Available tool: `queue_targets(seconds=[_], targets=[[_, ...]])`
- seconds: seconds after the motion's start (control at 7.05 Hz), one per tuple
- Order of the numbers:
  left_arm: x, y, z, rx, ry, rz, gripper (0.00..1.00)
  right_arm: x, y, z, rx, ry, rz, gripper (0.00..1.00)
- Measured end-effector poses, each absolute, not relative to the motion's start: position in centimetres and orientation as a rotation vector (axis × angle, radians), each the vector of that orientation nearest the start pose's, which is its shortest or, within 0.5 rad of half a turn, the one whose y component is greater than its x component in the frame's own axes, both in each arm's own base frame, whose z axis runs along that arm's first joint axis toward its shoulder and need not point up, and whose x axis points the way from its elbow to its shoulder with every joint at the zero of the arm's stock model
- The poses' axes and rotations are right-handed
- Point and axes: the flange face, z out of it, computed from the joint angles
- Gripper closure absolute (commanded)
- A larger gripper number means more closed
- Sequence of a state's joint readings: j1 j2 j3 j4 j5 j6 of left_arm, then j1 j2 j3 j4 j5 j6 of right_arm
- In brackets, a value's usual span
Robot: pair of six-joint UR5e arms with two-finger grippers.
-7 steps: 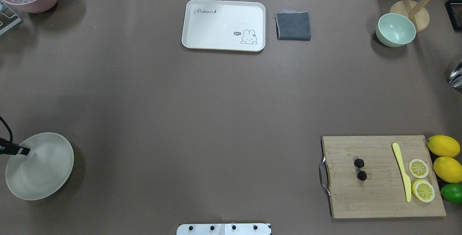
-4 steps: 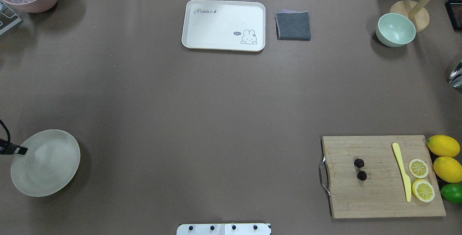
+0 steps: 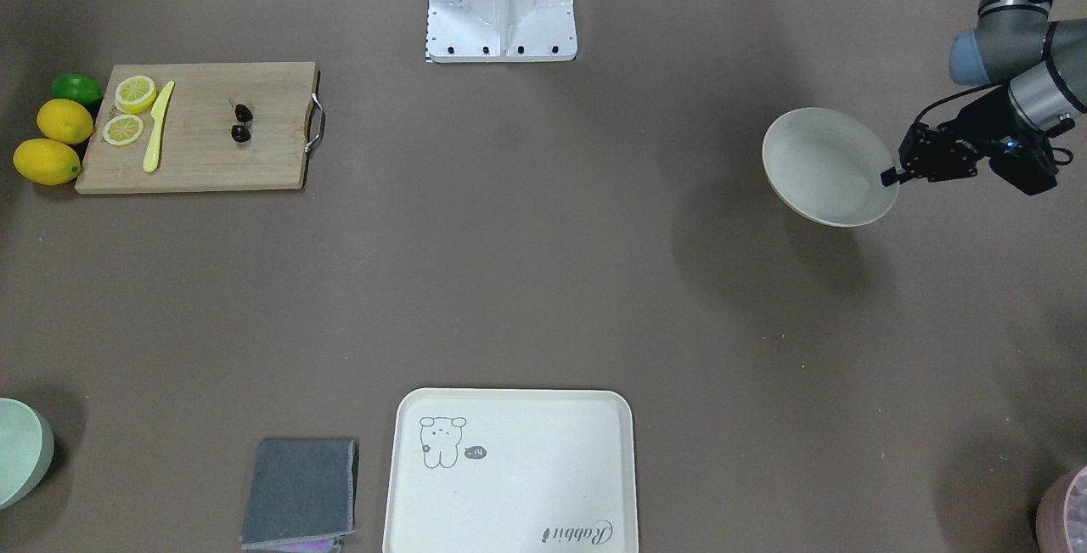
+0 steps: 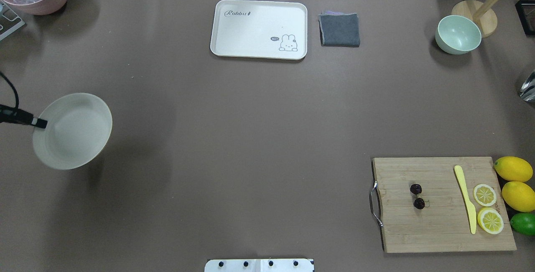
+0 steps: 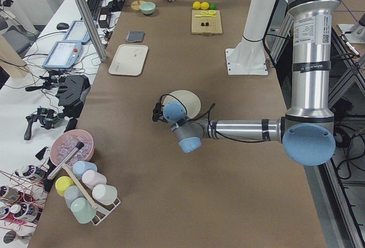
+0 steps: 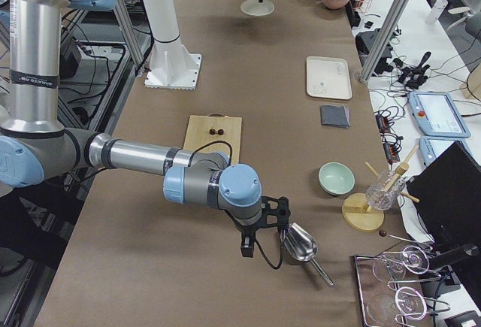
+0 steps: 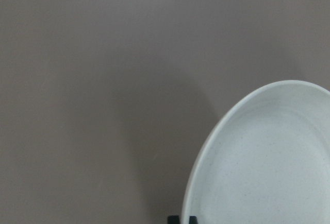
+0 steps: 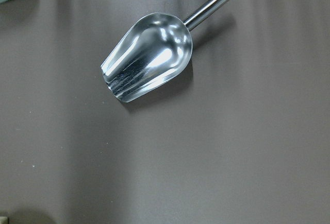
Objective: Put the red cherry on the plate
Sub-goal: 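Drag the white plate with the left gripper toward the table center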
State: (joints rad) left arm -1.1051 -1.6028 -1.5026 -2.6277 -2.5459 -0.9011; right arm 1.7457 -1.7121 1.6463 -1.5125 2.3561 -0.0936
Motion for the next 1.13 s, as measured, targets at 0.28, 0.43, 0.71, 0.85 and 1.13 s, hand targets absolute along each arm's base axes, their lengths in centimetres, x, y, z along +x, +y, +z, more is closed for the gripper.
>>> queue_targets(seconds=[0.28,0.43,0.71,0.85,1.13], targets=[[26.9,-53.5,43.7,0.152,1.277,0.007,1.00,13.7,-41.4,67.8,0.102,-0.782,0.079,0.00],[33.7,-54.0,38.5,0.148,1.259,-0.040,1.00,13.7,-41.5,67.7,0.104,-0.780,0.078,0.00],[44.4,-50.8,30.3,0.140,1.218,-0.096,1.00,13.7,-41.8,67.5,0.108,-0.778,0.075,0.00],[47.8,-48.2,28.8,0.139,1.203,-0.098,1.00,13.7,-41.8,67.5,0.108,-0.779,0.075,0.00],[52.9,-43.4,28.8,0.154,1.170,-0.082,1.00,13.7,-41.9,67.3,0.111,-0.785,0.076,0.00]])
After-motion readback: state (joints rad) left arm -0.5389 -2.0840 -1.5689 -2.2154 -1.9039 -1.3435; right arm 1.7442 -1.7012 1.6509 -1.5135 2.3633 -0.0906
